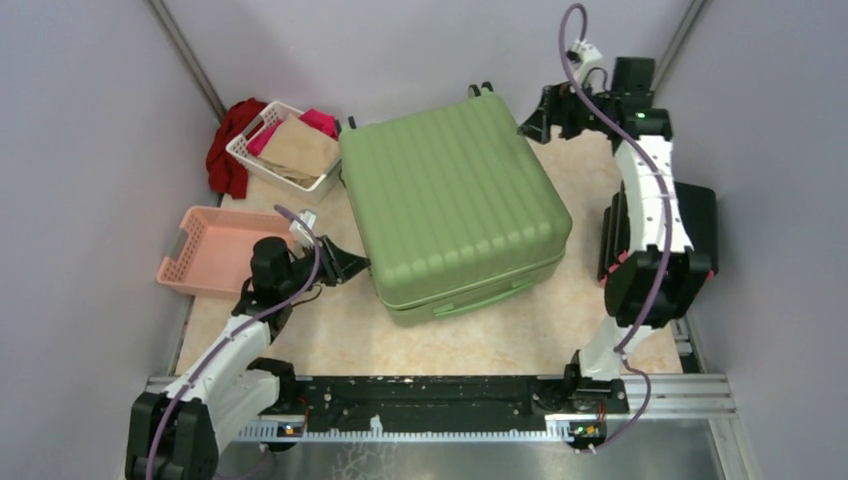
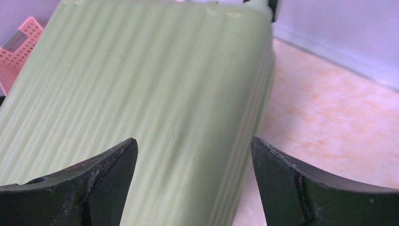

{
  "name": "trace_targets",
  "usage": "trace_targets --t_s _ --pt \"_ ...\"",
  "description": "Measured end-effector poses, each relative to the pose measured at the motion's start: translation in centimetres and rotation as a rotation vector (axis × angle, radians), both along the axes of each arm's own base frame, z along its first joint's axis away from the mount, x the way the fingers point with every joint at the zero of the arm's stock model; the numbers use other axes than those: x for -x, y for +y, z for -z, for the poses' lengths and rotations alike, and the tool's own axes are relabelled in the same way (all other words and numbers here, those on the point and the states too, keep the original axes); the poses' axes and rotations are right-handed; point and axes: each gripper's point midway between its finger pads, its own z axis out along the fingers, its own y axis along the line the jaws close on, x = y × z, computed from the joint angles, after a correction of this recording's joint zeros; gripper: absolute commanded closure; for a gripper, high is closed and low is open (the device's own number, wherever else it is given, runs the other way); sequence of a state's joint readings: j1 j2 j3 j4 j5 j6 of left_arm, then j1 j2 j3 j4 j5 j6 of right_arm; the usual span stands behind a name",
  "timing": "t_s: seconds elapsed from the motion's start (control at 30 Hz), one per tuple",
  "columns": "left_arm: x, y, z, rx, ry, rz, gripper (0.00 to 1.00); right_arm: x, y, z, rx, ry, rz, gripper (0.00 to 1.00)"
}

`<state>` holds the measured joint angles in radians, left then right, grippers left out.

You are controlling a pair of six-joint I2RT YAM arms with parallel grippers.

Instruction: Open, take out, and arrange the luggage

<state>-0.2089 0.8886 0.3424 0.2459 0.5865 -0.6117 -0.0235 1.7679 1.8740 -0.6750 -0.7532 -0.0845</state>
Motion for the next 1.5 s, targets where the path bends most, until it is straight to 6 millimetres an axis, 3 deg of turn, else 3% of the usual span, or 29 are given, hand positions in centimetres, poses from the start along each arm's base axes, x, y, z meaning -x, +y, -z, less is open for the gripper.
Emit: trace_targets --t_s 0.17,0.27,0.37,0.53,0.63,0.73,0.9,1.07,1.27,1.33,1.5 --pt "0.4 -1.5 0.2 -0.002 -0.001 0.05 0.64 4.7 -4.7 -5.8 0.095 -0.179 0.029 0.14" --pt "0.6 -3.2 -0.1 -0.008 -0.01 0.098 0.64 8.3 -6.1 -7.0 0.144 -0.237 0.038 0.18" --pt "1.3 -5.3 0.2 -0.006 0.004 0.165 0.64 11.9 -6.5 -5.8 0.17 -0.224 0.025 0.24" --pt "2.2 -8.6 0.3 0.023 0.022 0.269 0.63 15.9 -6.6 -1.4 0.202 -0.111 -0.006 0.35" --pt "2.3 -9.9 0.2 0.033 0.03 0.303 0.63 18.0 -6.4 0.7 0.225 -0.05 -0.034 0.54" --pt "2.2 -11.3 0.2 0.043 0.043 0.333 0.63 20.1 -6.3 1.3 0.263 -0.038 -0.053 0.75" --pt "1.9 -13.6 0.2 0.064 0.061 0.382 0.62 22.9 -6.4 2.8 0.32 -0.027 -0.053 0.79" --pt "1.6 -15.1 0.0 0.073 0.061 0.405 0.6 24.1 -7.3 7.0 0.354 0.082 -0.018 0.79" --pt "1.5 -14.5 -0.5 0.054 0.035 0.371 0.57 24.2 -8.5 13.4 0.362 0.23 0.053 0.75" --pt "1.5 -13.8 -0.9 0.039 0.013 0.338 0.56 23.8 -8.9 14.8 0.354 0.256 0.095 0.6" --pt "1.5 -11.5 -3.9 0.014 -0.112 0.244 0.49 20.8 -10.3 15.4 0.339 0.24 0.222 0.53"
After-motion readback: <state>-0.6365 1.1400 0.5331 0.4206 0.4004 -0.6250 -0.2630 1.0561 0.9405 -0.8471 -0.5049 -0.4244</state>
